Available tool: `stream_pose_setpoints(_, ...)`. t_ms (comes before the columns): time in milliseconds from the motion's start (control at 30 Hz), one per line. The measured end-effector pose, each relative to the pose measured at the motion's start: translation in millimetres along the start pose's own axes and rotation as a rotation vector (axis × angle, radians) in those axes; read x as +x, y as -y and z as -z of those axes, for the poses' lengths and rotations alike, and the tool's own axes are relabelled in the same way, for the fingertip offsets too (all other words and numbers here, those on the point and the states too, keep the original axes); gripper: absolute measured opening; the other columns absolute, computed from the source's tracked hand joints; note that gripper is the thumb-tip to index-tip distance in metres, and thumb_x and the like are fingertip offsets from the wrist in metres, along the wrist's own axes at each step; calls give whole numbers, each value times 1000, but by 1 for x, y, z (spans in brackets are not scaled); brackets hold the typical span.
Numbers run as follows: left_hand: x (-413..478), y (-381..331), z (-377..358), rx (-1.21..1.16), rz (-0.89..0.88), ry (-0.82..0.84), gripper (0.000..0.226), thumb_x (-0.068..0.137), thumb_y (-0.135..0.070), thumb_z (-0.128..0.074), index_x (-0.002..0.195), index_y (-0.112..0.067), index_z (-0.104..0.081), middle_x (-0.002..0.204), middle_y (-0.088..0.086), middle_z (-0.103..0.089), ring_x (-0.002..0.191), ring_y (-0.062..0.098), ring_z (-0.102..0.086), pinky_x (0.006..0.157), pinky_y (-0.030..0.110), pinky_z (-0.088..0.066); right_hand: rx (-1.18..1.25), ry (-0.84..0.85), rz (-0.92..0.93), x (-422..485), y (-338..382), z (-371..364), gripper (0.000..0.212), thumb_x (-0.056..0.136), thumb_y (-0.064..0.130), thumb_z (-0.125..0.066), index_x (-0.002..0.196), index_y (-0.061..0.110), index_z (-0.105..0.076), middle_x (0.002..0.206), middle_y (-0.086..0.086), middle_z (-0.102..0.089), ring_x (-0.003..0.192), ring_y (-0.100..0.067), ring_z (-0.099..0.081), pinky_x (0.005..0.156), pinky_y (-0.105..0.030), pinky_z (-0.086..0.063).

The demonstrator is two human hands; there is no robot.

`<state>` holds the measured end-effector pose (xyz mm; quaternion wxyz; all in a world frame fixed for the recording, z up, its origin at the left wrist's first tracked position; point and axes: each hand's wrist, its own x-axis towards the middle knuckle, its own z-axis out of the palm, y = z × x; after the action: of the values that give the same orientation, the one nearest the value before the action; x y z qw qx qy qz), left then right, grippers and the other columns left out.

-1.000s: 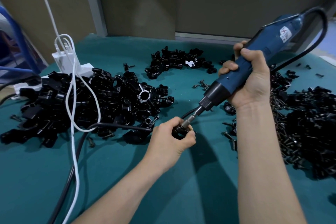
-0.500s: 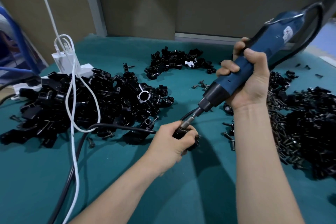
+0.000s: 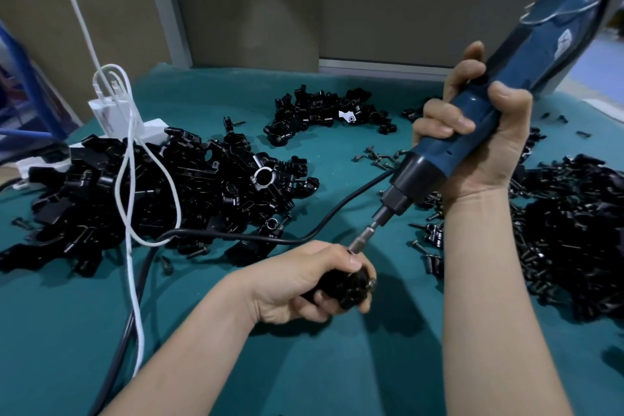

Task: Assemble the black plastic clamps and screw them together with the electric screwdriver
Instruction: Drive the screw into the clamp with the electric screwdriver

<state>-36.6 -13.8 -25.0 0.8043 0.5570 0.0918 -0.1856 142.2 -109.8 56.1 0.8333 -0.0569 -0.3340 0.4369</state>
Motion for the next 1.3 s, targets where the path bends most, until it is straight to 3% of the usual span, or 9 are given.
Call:
stream_pose_setpoints(100, 0, 0, 3, -41, -9, -52, 11, 79, -22, -51, 79, -14, -58, 68, 7, -64, 41, 3, -30, 30, 9, -18, 52, 42, -16, -1, 4, -3, 49, 67, -6, -74, 110, 6, -54, 84, -8, -68, 45, -21, -54, 50, -25, -41)
stream_pose_setpoints(200, 2, 0, 9, -153, -125, -159, 5, 77, -20, -58, 76, -16, -57, 69, 7, -64, 41, 4, -28, 32, 9, -15, 59, 23, -2, -3, 11, -5, 50, 66, -6, -75, 110, 6, -53, 85, -8, -67, 45, -21, -54, 51, -25, -41)
stream_pose_setpoints(300, 2, -1, 13, -158, -191, -227, 5, 74, -18, -61, 77, -15, -58, 67, 7, -64, 41, 4, -29, 33, 9, -17, -97, -132, 55, -6, 16, -3, 42, 69, 2, -74, 104, 12, -55, 86, 1, -66, 47, -12, -52, 51, -21, -42)
stream_pose_setpoints(400, 1, -1, 16, -117, -219, -265, 7, 75, -17, -63, 80, -14, -59, 68, 7, -65, 43, 6, -29, 35, 10, -20, -322, -320, 123, -8, 14, -4, 14, 84, 15, -49, 97, 18, -52, 84, 9, -63, 47, -4, -47, 51, -16, -40)
stream_pose_setpoints(500, 1, 0, 17, -77, -226, -256, 12, 77, -16, -72, 79, -13, -60, 70, 7, -66, 44, 6, -30, 35, 10, -22, -361, -387, 144, -6, 8, -4, 14, 81, 18, -46, 94, 19, -52, 83, 10, -61, 46, -3, -45, 50, -17, -41)
stream_pose_setpoints(667, 2, 1, 18, -77, -221, -246, 4, 77, -16, -64, 76, -13, -61, 73, 8, -66, 43, 5, -30, 35, 9, -22, -403, -377, 127, -3, 0, -6, 12, 85, 14, -46, 94, 18, -53, 84, 8, -63, 47, -4, -46, 50, -19, -43)
stream_pose_setpoints(733, 2, 2, 17, -69, -204, -254, 8, 80, -14, -68, 77, -13, -60, 72, 9, -66, 42, 5, -30, 34, 10, -22, -431, -386, 122, -2, -4, -7, 12, 86, 12, -46, 94, 17, -55, 83, 8, -63, 47, -5, -46, 49, -20, -43)
stream_pose_setpoints(1100, 3, -1, 11, -66, -182, -318, 18, 95, -11, -49, 78, -11, -54, 70, 6, -66, 42, 5, -28, 33, 11, -18, -363, -391, 111, -2, -4, -7, 14, 79, 14, -49, 93, 17, -53, 84, 8, -61, 45, -5, -45, 49, -19, -42)
stream_pose_setpoints(1300, 7, 3, 9, -61, -157, -365, 18, 96, -14, -49, 78, -12, -53, 76, 8, -48, 42, 5, -26, 32, 12, -18, -420, -371, 116, -1, -5, -9, 12, 84, 12, -46, 91, 17, -54, 81, 8, -61, 45, -6, -44, 49, -20, -41)
